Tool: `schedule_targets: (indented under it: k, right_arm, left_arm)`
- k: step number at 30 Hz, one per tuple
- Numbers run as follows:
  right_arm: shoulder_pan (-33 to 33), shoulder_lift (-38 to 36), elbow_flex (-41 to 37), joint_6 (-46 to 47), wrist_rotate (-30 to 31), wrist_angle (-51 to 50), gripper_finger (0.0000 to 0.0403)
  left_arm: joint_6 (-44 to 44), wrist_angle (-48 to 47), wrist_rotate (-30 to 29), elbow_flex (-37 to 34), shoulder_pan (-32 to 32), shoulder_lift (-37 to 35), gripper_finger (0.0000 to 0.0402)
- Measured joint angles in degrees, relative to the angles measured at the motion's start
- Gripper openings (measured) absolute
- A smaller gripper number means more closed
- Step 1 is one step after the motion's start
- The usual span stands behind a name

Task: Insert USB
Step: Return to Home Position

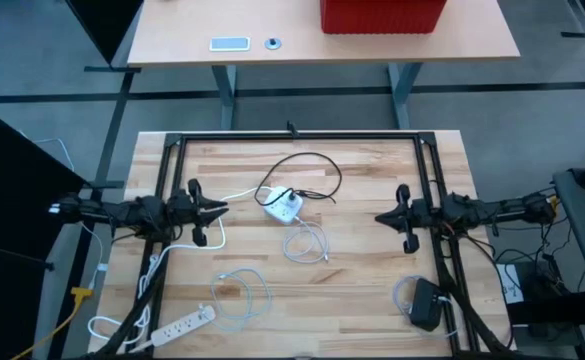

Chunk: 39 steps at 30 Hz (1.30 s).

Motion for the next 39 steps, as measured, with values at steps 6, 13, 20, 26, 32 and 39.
schedule_targets:
  k: [6,13,20,26,32,39]
  right_arm:
    - [0.0,1.1,0.0,3.9,0.0,0.0,0.0]
    - [0.0,1.1,0.0,3.3,0.0,0.0,0.0]
    - [0.0,1.2,0.0,3.4,0.1,0.0,0.0]
    - [0.0,1.3,0.0,3.4,0.1,0.1,0.0]
    - [0.0,1.2,0.0,3.4,0.1,0.2,0.0]
    - [-0.5,-4.1,0.0,3.4,-0.4,0.6,0.0]
  left_arm:
    - [0.0,0.1,0.0,0.0,0.0,1.4,0.0063]
    - [0.0,0.1,0.0,0.0,0.0,3.2,0.0063]
    - [0.0,0.2,0.0,0.0,0.0,4.6,0.0063]
    - [0.0,0.2,0.0,0.0,0.0,5.7,0.0063]
    - [0.0,0.2,0.0,0.0,0.0,6.5,0.0063]
    - [0.0,0.2,0.0,0.0,0.0,7.1,0.0063]
